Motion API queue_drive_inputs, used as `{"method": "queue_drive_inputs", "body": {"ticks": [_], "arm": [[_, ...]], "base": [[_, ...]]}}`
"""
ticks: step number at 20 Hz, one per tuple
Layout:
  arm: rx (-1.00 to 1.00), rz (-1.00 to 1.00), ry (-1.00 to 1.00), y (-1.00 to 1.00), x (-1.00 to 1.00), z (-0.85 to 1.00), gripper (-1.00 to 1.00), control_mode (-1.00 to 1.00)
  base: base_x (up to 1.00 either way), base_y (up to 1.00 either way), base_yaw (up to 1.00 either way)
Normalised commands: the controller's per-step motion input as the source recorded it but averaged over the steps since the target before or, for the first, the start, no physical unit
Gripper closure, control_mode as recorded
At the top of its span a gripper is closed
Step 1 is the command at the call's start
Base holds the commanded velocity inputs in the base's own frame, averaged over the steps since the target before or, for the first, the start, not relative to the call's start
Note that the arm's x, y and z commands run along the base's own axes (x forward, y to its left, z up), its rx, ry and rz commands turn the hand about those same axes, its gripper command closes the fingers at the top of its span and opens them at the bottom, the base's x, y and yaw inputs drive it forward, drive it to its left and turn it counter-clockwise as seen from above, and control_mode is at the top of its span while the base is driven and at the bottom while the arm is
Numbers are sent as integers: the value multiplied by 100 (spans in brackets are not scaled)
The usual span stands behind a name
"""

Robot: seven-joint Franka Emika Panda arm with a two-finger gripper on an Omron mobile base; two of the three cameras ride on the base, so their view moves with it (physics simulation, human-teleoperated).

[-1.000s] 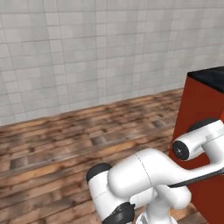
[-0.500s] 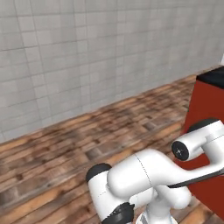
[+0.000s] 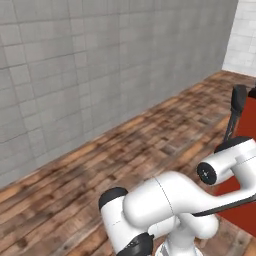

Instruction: Open the fridge, grab two sodas, and place both sodas inside the bowl with ice on the dining counter.

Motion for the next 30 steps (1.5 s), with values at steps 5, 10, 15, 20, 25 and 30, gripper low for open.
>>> {"method": "queue_drive_inputs", "body": {"ticks": [5,10,15,20,25,30], "arm": [[0,0,0,0,0,0,100,100],[0,0,0,0,0,0,100,100],[0,0,0,0,0,0,100,100],[0,0,0,0,0,0,100,100],[0,0,0,0,0,0,100,100],[0,0,0,0,0,0,100,100]], "base": [[79,84,-35],[95,57,-30],[99,51,-31],[100,25,-29],[99,5,-32],[97,20,-35]]}}
